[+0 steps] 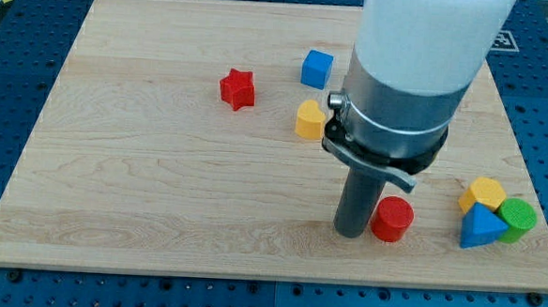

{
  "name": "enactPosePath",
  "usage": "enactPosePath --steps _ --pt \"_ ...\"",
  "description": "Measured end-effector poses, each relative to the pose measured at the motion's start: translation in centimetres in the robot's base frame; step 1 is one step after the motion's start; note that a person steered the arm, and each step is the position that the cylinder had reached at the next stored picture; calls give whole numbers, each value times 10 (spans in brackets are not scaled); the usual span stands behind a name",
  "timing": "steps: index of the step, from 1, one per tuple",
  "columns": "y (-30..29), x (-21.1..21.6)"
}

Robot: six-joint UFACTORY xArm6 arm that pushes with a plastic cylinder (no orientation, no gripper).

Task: Move the red circle to the left of the blue triangle

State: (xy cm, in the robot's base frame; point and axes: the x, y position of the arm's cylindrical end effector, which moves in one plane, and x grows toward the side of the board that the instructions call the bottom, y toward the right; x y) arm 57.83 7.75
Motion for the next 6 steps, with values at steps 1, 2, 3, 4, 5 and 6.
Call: enactPosePath --steps 1,2,3,4,5,6 --pt "6 2" --pt "7 -4" --pt "7 -10" --pt "8 -10" --pt "32 -10" --pt "66 -10"
